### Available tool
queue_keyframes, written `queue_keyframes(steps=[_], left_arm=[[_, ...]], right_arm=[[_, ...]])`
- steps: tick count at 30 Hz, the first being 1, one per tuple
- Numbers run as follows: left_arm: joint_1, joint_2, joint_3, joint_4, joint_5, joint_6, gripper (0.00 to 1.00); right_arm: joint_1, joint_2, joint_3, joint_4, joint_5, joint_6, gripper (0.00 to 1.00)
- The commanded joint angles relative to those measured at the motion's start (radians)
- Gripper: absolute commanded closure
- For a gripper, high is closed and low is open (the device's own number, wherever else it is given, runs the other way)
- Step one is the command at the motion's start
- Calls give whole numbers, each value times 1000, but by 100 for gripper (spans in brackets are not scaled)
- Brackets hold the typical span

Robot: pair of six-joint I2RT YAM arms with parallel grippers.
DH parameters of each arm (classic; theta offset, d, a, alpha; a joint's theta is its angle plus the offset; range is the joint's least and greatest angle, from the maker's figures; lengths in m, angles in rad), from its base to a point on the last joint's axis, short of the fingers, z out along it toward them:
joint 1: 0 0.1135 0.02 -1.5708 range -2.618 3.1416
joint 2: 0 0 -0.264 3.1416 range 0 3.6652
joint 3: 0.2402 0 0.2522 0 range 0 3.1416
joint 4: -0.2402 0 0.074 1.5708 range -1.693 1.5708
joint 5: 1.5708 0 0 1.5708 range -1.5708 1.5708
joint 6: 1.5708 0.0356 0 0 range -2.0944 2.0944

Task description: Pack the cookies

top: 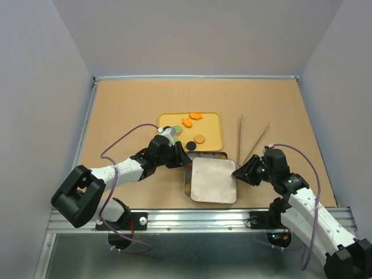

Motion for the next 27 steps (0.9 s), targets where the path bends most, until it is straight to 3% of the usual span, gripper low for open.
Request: queue_keyframes(steps=[1,12,20,27], left_arm=[[-13,-46,-31,36,6,-9,46],[-16,-105,-50,32,-13,-13,46],[0,-127,105,-212,-178,37,45],[77,-151,187,-290,-172,80,45]], right_arm=[[-3,25,17,116,-8,37,64],[-1,119,9,237,0,72,71],[-1,155,34,251,12,85,74],[-1,171,32,268,12,105,76]])
